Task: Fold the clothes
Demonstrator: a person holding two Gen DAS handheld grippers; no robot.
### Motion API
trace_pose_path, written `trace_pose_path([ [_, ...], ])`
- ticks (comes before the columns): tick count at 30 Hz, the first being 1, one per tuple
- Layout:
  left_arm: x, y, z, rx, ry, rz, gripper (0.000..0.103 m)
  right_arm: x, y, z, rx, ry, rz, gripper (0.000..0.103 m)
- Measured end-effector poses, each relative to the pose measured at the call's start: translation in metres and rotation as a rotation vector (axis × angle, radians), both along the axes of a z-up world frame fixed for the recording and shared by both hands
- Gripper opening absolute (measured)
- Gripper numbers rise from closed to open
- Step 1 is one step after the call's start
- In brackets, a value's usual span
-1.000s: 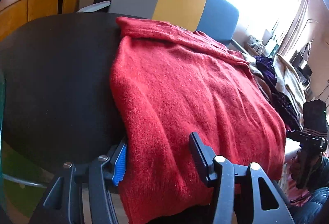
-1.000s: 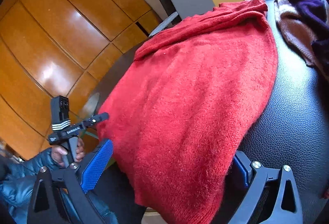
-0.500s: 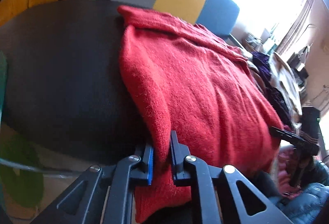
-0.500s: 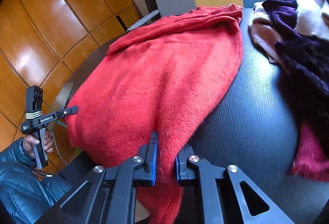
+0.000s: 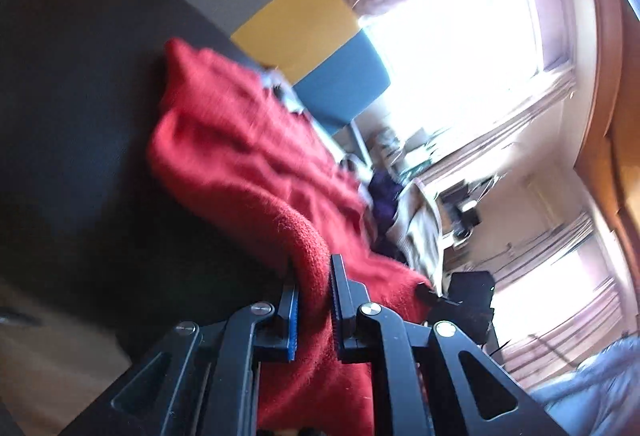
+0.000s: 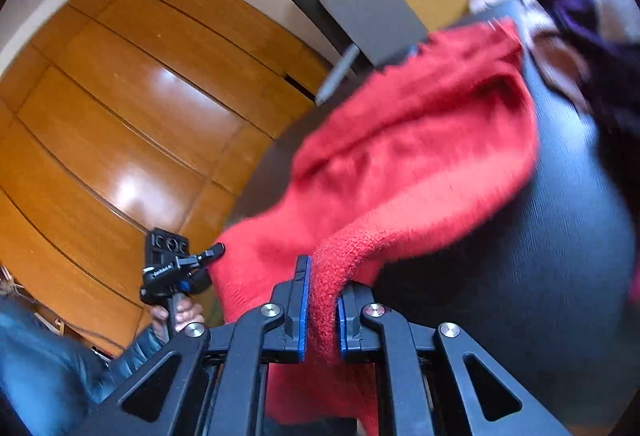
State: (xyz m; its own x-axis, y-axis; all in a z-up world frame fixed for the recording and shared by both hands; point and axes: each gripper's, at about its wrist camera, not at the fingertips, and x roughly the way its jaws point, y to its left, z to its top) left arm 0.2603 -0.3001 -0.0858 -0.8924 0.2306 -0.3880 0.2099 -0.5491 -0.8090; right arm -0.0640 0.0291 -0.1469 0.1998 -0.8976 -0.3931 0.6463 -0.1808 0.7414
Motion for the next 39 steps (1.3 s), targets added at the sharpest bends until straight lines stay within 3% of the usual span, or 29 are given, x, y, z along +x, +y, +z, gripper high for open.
trace_pose_path([
  [5,-0.043,-0.040,0.007,0.031,0.050,0.054,0.011,-0.035,-0.042,0.020,-0.028,0.039,-0.051,0.011],
  [10,-0.093,-0.088,-0.001,0.074,0.018,0.122,0.011,-0.088,-0.084,0.020,0.026,0.036,-0.120,0.011],
  [16,-0.158,-0.144,-0.045,0.122,-0.156,0.195,0.011,-0.154,-0.125,-0.011,0.155,-0.017,-0.211,0.011],
  [17,-0.169,-0.150,-0.056,0.121,-0.204,0.199,0.012,-0.162,-0.130,-0.021,0.180,-0.035,-0.220,0.011],
  [19,-0.178,-0.149,-0.064,0.090,-0.221,0.191,0.011,-0.169,-0.130,-0.038,0.192,-0.063,-0.223,0.008],
  [21,-0.180,-0.138,-0.061,0.008,-0.246,0.161,0.011,-0.161,-0.120,-0.043,0.149,-0.063,-0.210,0.008],
  [24,-0.170,-0.121,-0.063,-0.041,-0.270,0.127,0.011,-0.146,-0.105,-0.046,0.115,-0.063,-0.189,0.007],
  [31,-0.131,-0.087,-0.063,-0.043,-0.296,0.121,0.011,-0.096,-0.064,-0.047,0.124,-0.097,-0.115,0.007],
  [35,-0.111,-0.077,-0.058,-0.003,-0.264,0.138,0.012,-0.074,-0.047,-0.046,0.109,-0.132,-0.126,0.008],
  [39,-0.087,-0.074,-0.042,0.032,-0.206,0.174,0.020,-0.065,-0.036,-0.034,0.090,-0.147,-0.149,0.019],
])
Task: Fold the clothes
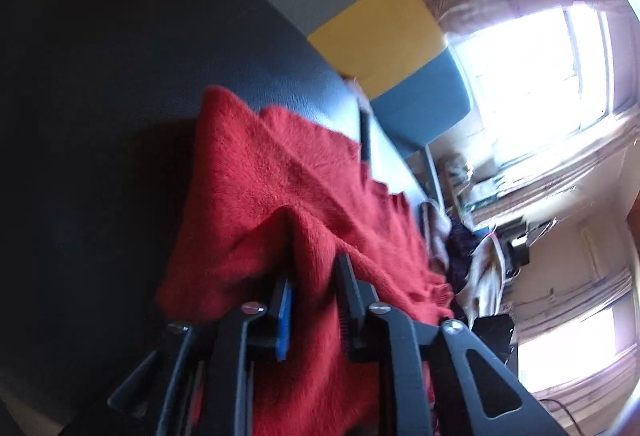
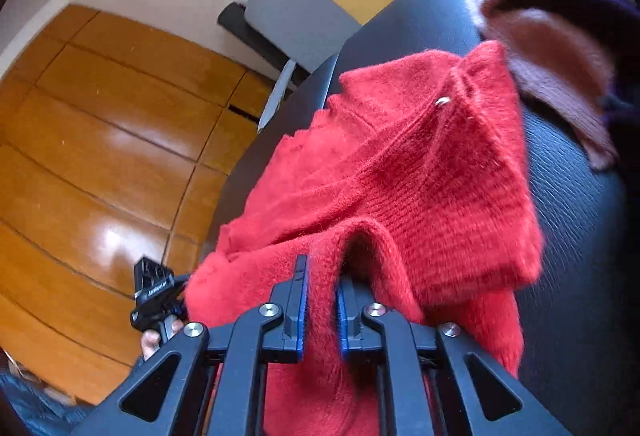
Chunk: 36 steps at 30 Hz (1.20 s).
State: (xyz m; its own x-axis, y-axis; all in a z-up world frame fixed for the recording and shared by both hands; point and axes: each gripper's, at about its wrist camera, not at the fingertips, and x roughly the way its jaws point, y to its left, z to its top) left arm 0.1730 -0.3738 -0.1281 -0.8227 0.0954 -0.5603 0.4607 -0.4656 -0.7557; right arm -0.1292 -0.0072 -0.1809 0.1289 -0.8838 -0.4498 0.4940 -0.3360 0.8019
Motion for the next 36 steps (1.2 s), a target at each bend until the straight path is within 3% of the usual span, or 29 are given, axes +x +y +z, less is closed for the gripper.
trace_pose_path([
  [3,0.021,0.009,0.009,-0.049,0.002,0.006,0.023,0.007,0.006,0.011,-0.010,0.004,-0.005,0.042],
  [4,0.026,0.013,0.010,-0.057,0.001,0.000,0.024,0.010,0.007,0.015,-0.013,0.010,-0.001,0.045],
  [11,0.049,0.035,0.000,-0.108,-0.023,-0.065,0.027,0.032,0.027,0.013,0.004,0.006,0.011,0.045],
  [15,0.032,0.048,0.004,-0.183,-0.055,-0.144,0.027,0.040,0.029,0.012,0.017,0.019,0.022,0.045],
  [17,0.023,0.055,0.005,-0.242,-0.106,-0.181,0.027,0.045,0.025,0.013,0.053,0.052,0.050,0.041],
  [19,0.018,0.060,0.003,-0.280,-0.143,-0.213,0.017,0.052,0.020,0.015,0.091,0.105,0.084,0.013],
  [20,0.018,0.062,0.002,-0.288,-0.150,-0.228,0.015,0.055,0.018,0.017,0.110,0.133,0.104,0.010],
  [25,0.032,0.052,0.006,-0.172,-0.019,-0.205,0.013,0.068,0.010,0.034,0.047,0.177,0.192,0.009],
  [27,0.043,0.042,0.015,-0.119,0.080,-0.190,0.013,0.064,0.005,0.041,-0.007,0.163,0.195,0.009],
  [31,0.041,0.021,0.034,-0.039,0.221,-0.160,0.013,0.040,-0.004,0.058,-0.142,0.107,0.128,0.009],
  [34,0.028,0.002,0.040,0.009,0.271,-0.116,0.013,0.014,-0.016,0.065,-0.224,0.047,0.050,0.009],
  [36,0.015,-0.012,0.038,0.016,0.261,-0.080,0.013,-0.004,-0.029,0.066,-0.245,0.013,-0.004,0.009],
])
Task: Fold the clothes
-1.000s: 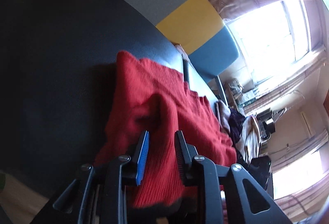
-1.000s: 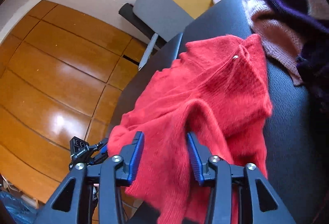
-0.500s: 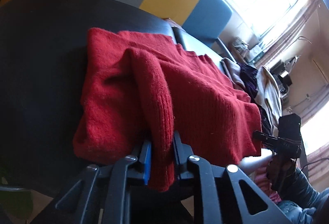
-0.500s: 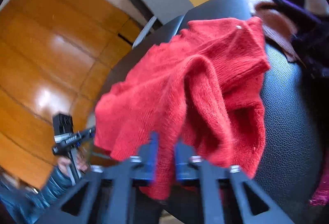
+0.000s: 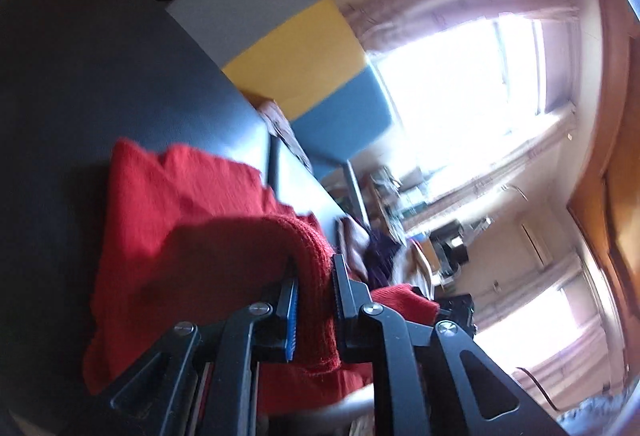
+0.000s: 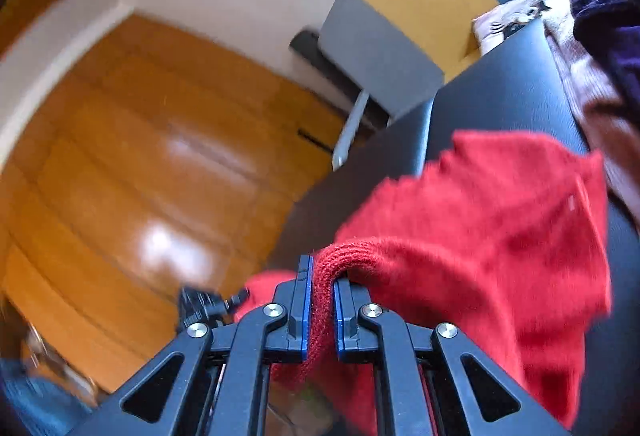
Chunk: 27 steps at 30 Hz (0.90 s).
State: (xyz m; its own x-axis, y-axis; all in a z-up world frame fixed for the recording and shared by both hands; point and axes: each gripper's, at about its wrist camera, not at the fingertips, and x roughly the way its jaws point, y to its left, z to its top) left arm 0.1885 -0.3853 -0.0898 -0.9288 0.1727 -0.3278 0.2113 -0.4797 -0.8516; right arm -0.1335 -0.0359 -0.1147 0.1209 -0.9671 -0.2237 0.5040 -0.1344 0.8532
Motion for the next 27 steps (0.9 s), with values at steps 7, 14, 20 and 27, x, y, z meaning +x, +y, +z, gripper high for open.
trace_pose_path([
  [7,-0.051,-0.040,-0.023,0.081,-0.126,0.074,0.016,-0.056,-0.027,-0.032,0.093,-0.090,-0.133,0.011],
  [14,-0.059,-0.068,-0.034,0.144,-0.172,0.168,0.026,-0.074,-0.012,-0.048,0.120,-0.164,-0.170,0.043],
  [20,-0.039,-0.060,-0.027,-0.043,-0.300,0.157,0.028,-0.067,0.007,-0.027,0.186,-0.007,-0.184,0.051],
  [27,-0.068,-0.044,-0.020,-0.268,-0.438,0.085,0.038,-0.063,-0.034,-0.018,0.426,0.258,-0.101,0.053],
])
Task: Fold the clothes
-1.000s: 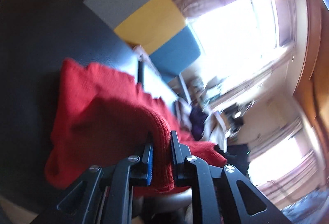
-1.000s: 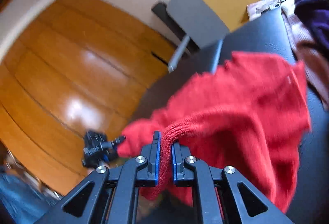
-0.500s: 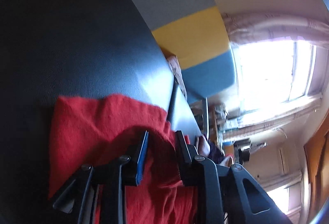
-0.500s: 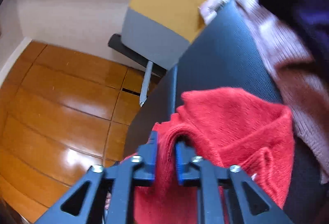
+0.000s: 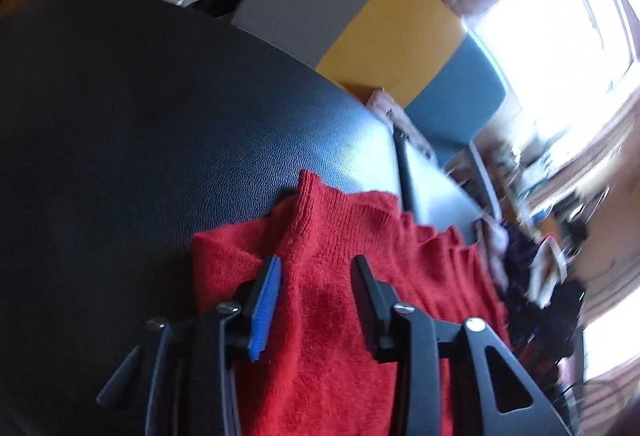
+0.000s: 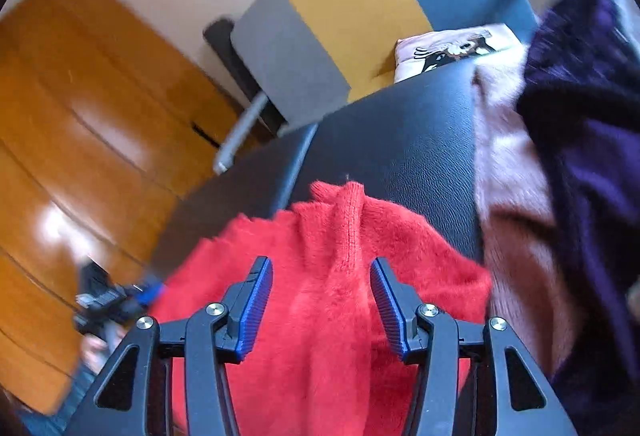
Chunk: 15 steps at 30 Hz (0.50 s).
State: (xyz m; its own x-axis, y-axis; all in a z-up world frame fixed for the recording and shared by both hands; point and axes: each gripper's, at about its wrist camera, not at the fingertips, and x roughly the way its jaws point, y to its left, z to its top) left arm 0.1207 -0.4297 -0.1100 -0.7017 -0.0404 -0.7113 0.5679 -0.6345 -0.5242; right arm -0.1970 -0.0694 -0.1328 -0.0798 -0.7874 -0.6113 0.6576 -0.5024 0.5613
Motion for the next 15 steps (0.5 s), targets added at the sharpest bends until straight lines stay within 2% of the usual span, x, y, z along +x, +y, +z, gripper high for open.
trace_pose_path([
  [5,-0.029,-0.003,-0.009,-0.028,-0.084,-0.068,0.041,-0.005,-0.031,-0.020,0.192,0.090,0.024,0.050],
  [7,-0.037,-0.002,-0.015,-0.030,-0.119,-0.091,0.038,-0.004,-0.037,-0.026,0.226,0.110,0.040,0.031],
  [8,-0.040,0.000,-0.019,-0.044,-0.140,-0.106,0.026,-0.001,-0.039,-0.025,0.246,0.140,0.051,0.025],
  [9,-0.042,0.004,-0.019,-0.065,-0.148,-0.116,0.013,0.002,-0.040,-0.023,0.258,0.171,0.059,0.013],
  [10,-0.045,0.008,-0.020,-0.085,-0.156,-0.126,0.007,0.004,-0.040,-0.021,0.264,0.195,0.060,0.009],
  [12,-0.037,0.014,-0.013,-0.101,-0.111,-0.119,0.006,0.009,-0.038,-0.013,0.266,0.242,0.059,0.009],
  [15,-0.007,0.013,0.008,-0.108,0.004,-0.026,0.006,0.014,-0.019,0.014,0.186,0.288,0.011,0.008],
])
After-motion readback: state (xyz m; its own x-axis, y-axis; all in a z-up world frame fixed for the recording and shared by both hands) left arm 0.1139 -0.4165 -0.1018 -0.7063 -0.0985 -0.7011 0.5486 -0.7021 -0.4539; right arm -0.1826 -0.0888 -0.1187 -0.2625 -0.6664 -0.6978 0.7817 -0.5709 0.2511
